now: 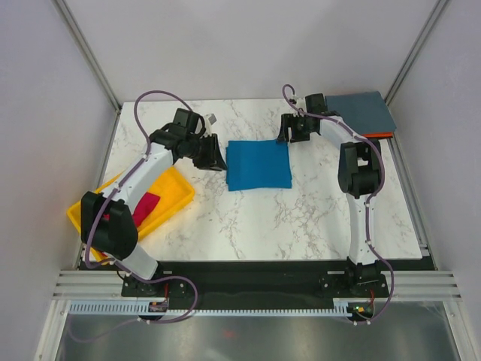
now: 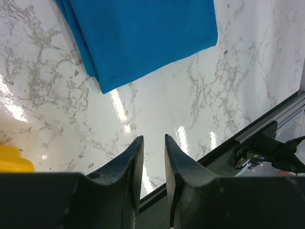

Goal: Fold and stack the t-shirts
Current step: Neatly place the folded tshirt to the corner

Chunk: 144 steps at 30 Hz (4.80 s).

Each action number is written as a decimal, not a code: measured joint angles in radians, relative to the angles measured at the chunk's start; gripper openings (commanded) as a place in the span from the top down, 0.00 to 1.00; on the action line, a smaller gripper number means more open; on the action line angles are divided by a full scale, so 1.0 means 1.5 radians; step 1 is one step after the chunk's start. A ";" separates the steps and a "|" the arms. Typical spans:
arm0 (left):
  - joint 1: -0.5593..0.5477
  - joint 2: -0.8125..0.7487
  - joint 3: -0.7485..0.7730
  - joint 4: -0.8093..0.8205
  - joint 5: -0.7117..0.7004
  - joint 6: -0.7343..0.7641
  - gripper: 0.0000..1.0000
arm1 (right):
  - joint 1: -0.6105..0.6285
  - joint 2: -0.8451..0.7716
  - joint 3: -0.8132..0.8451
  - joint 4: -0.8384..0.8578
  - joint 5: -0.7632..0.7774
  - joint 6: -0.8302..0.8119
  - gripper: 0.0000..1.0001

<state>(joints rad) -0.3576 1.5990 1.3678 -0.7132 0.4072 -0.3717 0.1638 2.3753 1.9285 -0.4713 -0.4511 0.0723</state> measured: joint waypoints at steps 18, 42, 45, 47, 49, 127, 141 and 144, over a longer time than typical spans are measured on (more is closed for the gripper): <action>0.000 -0.021 -0.012 0.023 0.000 0.009 0.70 | 0.003 0.009 0.017 -0.036 -0.035 -0.099 0.28; 0.002 -0.033 -0.020 0.023 0.015 0.010 0.72 | 0.024 -0.014 0.002 -0.087 0.045 -0.116 1.00; 0.002 -0.037 -0.022 0.024 0.015 0.010 0.72 | 0.028 -0.048 -0.022 -0.098 0.098 -0.117 1.00; 0.002 -0.037 -0.022 0.024 0.016 0.010 0.72 | 0.032 -0.074 -0.032 -0.105 0.136 -0.122 1.00; 0.002 -0.037 -0.022 0.024 0.016 0.010 0.72 | 0.034 -0.111 -0.042 -0.107 0.181 -0.131 1.00; 0.002 -0.046 -0.040 0.029 0.045 0.010 0.72 | -0.117 -0.150 0.065 0.195 0.637 -0.623 1.00; -0.009 -0.046 -0.046 0.034 0.043 0.010 0.70 | -0.154 0.049 0.181 0.426 0.649 -0.701 0.24; -0.018 -0.046 -0.048 0.034 0.042 0.010 0.70 | -0.153 0.050 0.165 0.435 0.656 -0.680 0.18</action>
<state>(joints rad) -0.3851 1.5307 1.2961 -0.6624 0.4706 -0.3573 -0.0658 2.4508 2.1761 0.1810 0.5327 -0.9470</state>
